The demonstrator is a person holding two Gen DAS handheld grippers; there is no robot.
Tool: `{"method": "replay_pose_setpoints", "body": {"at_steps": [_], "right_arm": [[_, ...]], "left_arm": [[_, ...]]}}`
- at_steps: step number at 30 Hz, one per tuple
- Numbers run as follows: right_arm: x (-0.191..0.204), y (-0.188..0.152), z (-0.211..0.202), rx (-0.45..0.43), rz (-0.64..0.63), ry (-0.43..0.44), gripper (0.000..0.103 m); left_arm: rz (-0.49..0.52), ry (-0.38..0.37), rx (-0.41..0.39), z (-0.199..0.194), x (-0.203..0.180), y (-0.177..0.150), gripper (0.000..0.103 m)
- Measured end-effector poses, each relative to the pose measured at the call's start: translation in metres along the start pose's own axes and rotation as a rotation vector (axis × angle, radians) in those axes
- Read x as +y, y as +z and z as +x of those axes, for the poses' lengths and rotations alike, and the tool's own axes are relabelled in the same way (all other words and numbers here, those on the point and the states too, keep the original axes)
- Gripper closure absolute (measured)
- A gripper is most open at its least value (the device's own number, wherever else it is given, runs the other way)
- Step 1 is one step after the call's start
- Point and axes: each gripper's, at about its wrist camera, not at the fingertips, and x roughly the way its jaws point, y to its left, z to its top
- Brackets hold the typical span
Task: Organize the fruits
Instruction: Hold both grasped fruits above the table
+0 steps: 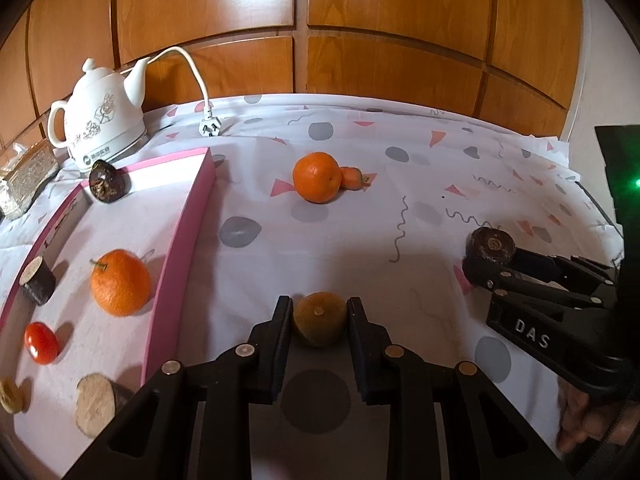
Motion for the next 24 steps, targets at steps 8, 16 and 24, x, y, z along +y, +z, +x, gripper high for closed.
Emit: {"method": "replay_pose_setpoints", "body": {"at_steps": [8,16,24], "right_arm": [[0.002,0.001,-0.001,0.014,-0.008,-0.005,0.058],[0.007,-0.001,-0.008,0.025,-0.005,0.021,0.058],[0.039,0.001,-0.027,-0.002,-0.063,0.132,0.058]], "left_arm": [[-0.008,-0.062,-0.016,-0.028,-0.001,-0.005,0.076],[-0.058,-0.069,-0.049,-0.052,0.016,0.002,0.076],[-0.133,-0.040,-0.072,-0.068,0.047,0.011,0.076]]}}
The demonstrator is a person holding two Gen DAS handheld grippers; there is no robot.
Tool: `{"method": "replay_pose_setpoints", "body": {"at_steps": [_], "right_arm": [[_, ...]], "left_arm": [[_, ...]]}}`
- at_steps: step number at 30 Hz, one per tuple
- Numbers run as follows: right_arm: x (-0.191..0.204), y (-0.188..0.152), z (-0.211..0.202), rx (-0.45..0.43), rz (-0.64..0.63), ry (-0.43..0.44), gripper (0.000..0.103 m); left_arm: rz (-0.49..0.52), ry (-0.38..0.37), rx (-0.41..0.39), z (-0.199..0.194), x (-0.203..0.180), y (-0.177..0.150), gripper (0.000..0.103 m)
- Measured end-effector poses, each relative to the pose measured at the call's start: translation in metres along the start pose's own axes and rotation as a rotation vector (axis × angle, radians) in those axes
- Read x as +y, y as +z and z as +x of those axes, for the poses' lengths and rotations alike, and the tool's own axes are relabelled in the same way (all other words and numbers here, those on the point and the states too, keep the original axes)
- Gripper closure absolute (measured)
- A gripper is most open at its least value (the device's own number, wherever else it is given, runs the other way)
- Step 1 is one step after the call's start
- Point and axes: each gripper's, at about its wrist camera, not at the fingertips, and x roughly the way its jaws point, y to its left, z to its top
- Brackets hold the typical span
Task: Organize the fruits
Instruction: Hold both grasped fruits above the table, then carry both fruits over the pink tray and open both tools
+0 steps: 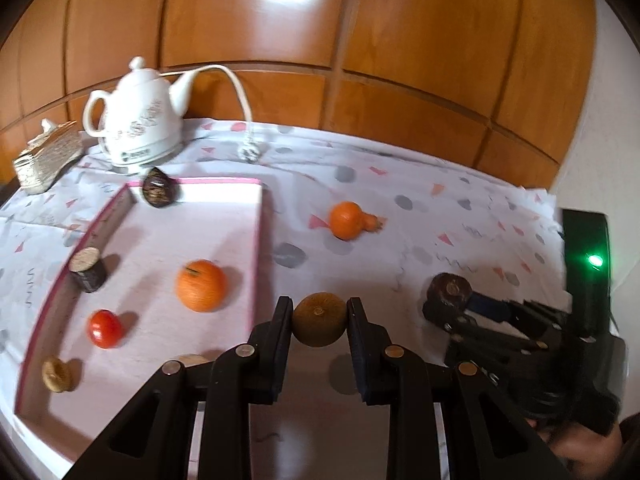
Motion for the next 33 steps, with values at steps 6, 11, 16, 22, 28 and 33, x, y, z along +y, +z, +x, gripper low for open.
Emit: {"method": "replay_pose_setpoints", "body": {"at_steps": [6,11,16,22,28,33], "right_arm": [[0.029,0.012,-0.014,-0.019,-0.037,0.147,0.058],[0.058,0.019,-0.020,-0.015,-0.084,0.257,0.058],[0.088,0.025,-0.025,-0.008,-0.133,0.347,0.058],[0.122,0.030,-0.023,0.010,-0.192,0.427,0.058],[0.147,0.035,-0.014,0.032,-0.215,0.459,0.058],[0.159,0.035,-0.007,0.049,-0.226,0.460,0.058]], "left_arm": [[-0.094,0.061,-0.027,-0.013,0.042,0.014,0.076],[-0.164,0.120,-0.040,-0.019,0.081,0.019,0.076],[-0.210,0.150,-0.045,-0.022,0.106,0.018,0.076],[-0.224,0.153,-0.038,-0.019,0.124,0.028,0.075],[-0.254,0.154,-0.044,-0.015,0.141,0.044,0.075],[-0.241,0.167,-0.054,-0.012,0.144,0.052,0.075]]}}
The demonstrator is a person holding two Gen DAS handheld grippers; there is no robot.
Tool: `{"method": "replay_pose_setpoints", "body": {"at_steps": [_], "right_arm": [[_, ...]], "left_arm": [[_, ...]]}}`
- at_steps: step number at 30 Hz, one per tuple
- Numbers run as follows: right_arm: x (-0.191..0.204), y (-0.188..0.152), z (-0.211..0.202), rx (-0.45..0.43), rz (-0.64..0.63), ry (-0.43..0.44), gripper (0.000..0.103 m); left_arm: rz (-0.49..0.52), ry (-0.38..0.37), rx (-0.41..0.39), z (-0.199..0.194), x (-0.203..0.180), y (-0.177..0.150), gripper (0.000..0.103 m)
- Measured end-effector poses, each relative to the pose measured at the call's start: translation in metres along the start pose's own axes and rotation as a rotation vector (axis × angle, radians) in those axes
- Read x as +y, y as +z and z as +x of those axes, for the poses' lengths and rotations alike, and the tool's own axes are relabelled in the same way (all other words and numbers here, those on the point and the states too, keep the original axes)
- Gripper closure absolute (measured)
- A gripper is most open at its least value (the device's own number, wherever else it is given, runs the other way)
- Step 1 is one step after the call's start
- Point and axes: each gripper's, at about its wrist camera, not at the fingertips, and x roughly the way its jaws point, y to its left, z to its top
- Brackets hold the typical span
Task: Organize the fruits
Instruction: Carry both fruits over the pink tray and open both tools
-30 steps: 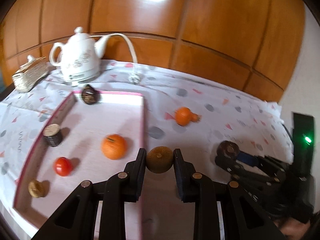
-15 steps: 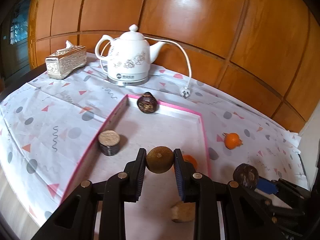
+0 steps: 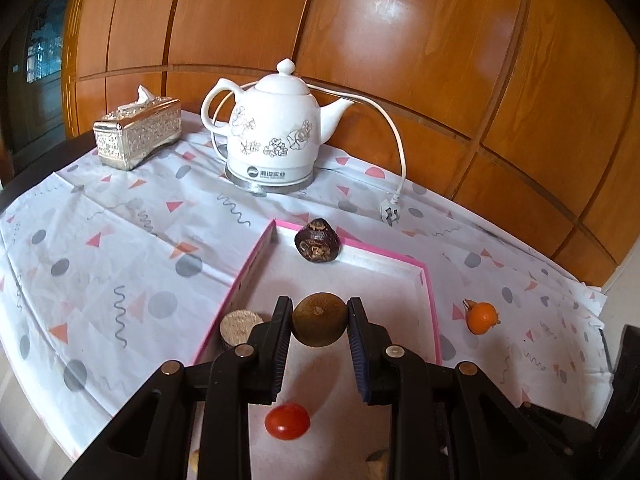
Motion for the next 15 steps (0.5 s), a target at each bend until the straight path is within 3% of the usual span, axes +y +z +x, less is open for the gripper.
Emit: {"method": "replay_pose_setpoints", "body": {"at_steps": [4,6,8,15], "right_arm": [[0.003,0.002,0.007,0.009,0.008,0.004,0.058],[0.004,0.004,0.012,0.014,0.006,0.000,0.057],[0.006,0.005,0.018,0.016,0.012,-0.013,0.057],[0.008,-0.001,0.021,0.013,0.020,-0.025,0.049]], "left_arm": [[-0.006,0.009,-0.001,0.003,0.000,0.002,0.073],[-0.014,0.021,-0.004,0.004,0.001,0.002,0.059],[-0.027,0.025,-0.007,0.003,0.002,0.001,0.055],[-0.042,0.046,0.008,0.002,0.006,-0.009,0.054]]}}
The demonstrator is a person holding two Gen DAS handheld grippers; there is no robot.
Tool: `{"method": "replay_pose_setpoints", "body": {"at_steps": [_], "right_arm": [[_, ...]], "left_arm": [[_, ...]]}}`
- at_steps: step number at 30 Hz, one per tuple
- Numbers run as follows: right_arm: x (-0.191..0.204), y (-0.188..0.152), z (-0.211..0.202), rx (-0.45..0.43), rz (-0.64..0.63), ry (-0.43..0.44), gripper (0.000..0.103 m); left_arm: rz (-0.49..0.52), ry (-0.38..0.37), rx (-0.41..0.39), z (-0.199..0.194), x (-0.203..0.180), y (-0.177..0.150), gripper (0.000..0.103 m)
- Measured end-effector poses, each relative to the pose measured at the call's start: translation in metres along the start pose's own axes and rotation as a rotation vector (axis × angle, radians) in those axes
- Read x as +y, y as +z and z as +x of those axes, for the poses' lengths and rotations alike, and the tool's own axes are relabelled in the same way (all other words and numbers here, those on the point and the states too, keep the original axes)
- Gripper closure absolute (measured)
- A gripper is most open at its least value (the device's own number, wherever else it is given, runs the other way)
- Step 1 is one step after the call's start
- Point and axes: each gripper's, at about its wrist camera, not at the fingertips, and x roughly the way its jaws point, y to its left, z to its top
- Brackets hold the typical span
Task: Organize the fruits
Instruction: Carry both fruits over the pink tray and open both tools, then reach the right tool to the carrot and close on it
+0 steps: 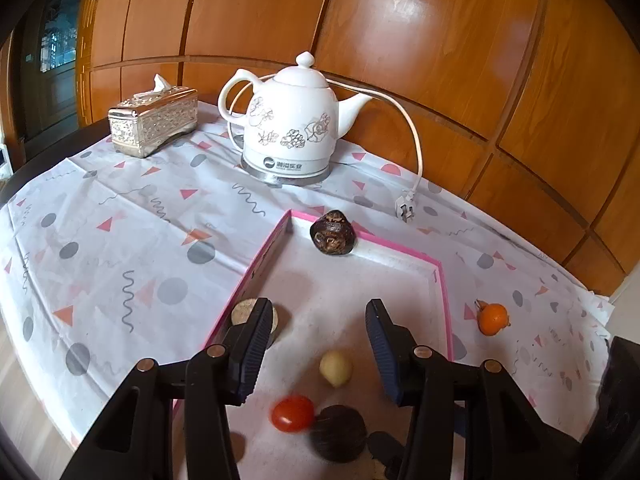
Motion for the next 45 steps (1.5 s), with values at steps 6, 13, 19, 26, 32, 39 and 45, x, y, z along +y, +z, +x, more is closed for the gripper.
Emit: {"method": "replay_pose_setpoints", "body": {"at_steps": [6,13,19,26,32,39,45], "right_arm": [[-0.005,-0.004,-0.008,-0.017,0.023,-0.011,0.049],[-0.009,-0.007,-0.020,-0.050,0.034,-0.040,0.049],[-0.017,-0.009,-0.034,-0.091,0.043,-0.082,0.049],[-0.038,-0.012,-0.049,-0.132,0.092,-0.125,0.049],[-0.065,-0.016,-0.059,-0.153,0.158,-0.171,0.049],[-0.099,-0.023,-0.068,-0.164,0.231,-0.237,0.049],[-0.130,-0.029,-0.073,-0.167,0.302,-0.299,0.050]], "left_arm": [[0.001,0.010,0.014,-0.002,-0.002,-0.009,0.054],[0.010,0.010,0.017,-0.007,-0.007,-0.016,0.054],[0.037,0.005,0.019,-0.011,-0.016,-0.021,0.054],[0.078,-0.016,0.027,-0.013,-0.033,-0.028,0.054],[0.119,-0.032,0.031,-0.013,-0.048,-0.033,0.054],[0.160,-0.052,0.045,-0.012,-0.065,-0.038,0.054],[0.194,-0.092,0.052,-0.010,-0.083,-0.039,0.054]]}}
